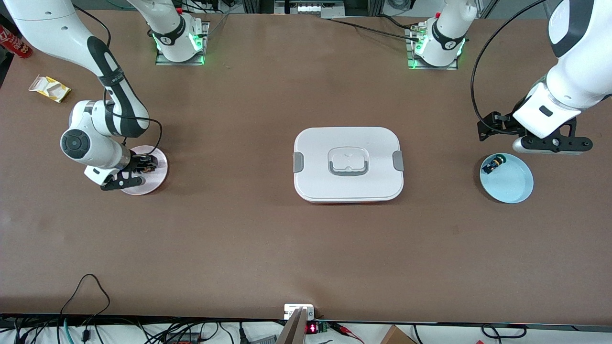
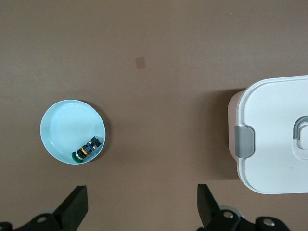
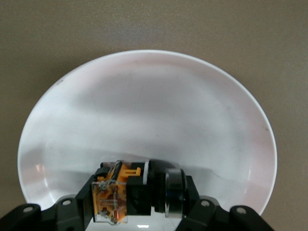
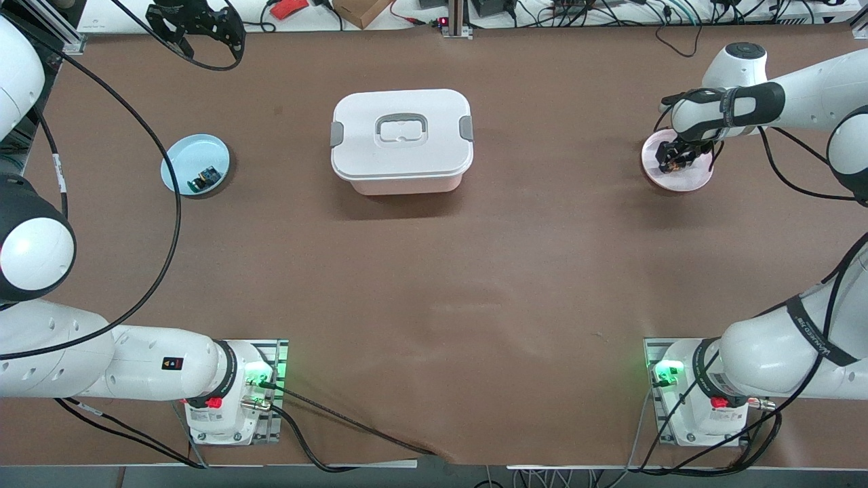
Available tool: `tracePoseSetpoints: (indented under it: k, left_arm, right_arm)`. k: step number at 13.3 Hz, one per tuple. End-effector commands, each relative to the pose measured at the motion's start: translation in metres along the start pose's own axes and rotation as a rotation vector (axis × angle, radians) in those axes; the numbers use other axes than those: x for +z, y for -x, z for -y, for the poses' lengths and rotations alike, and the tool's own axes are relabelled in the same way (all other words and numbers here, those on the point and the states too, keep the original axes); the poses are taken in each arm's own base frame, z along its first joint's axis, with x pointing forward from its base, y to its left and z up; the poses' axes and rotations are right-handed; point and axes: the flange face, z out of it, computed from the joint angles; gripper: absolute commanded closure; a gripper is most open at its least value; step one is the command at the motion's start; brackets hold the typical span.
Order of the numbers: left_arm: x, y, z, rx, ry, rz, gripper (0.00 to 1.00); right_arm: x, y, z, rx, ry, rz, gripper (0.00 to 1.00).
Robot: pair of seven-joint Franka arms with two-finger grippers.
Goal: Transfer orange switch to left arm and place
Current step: 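Close the right gripper on the orange switch and lift it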
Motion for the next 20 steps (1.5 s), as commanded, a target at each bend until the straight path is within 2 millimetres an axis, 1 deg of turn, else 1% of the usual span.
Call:
tracePoseSetpoints:
  k: [1,4,5,7,8,11,12,13,14,16,18,20]
  left_arm:
    - [-0.007,-0.002,-0.001,-0.005,0.011,0.003,0.0]
    - [-0.007,-0.002,-0.001,-0.006,0.011,0.003,0.0]
    - [-0.007,-0.002,-0.001,-0.006,0.011,0.003,0.0]
    - [-0.007,-0.002,-0.001,-0.005,0.011,0.003,0.0]
    - [-0.007,-0.001,-0.002,-0.003,0.01,0.004,0.0]
    - [-0.007,-0.002,-0.002,-0.005,0.011,0.003,0.0]
    - [-0.007,-0.001,-0.002,-0.007,0.012,0.005,0.0]
    - [-0.006,-0.001,-0.001,-0.006,0.01,0.006,0.0]
    - [-0.006,-0.001,-0.001,-0.006,0.01,0.006,0.0]
    - [-0.007,-0.001,-0.002,-0.007,0.012,0.005,0.0]
    - [-0.007,-0.001,-0.002,-0.005,0.01,0.005,0.0]
    - [-0.007,-0.001,-0.003,-0.003,0.01,0.004,0.0]
  right_arm:
    - [-0.007,-0.003,0.0,-0.025,-0.009,-0.022,0.82]
    - [-0.033,-0.013,-0.002,-0.06,0.004,-0.069,0.82]
    - [-0.043,-0.018,0.002,-0.079,0.005,-0.086,0.82]
    - [-0.06,-0.021,0.001,-0.082,0.006,-0.076,0.82]
    - [-0.069,-0.024,0.007,-0.1,0.004,-0.072,0.81]
    - [-0.1,-0.027,0.011,-0.109,0.008,-0.059,0.81]
    - [-0.112,-0.03,0.018,-0.127,0.007,-0.058,0.8]
    - [-0.123,-0.032,0.02,-0.169,0.01,-0.063,0.8]
    - [-0.136,-0.035,0.02,-0.213,0.018,-0.081,0.8]
    - [-0.155,-0.035,0.021,-0.269,0.017,-0.093,0.8]
    - [-0.168,-0.034,0.026,-0.271,-0.056,-0.087,0.8]
    - [-0.186,-0.034,0.041,-0.308,-0.135,-0.073,0.8]
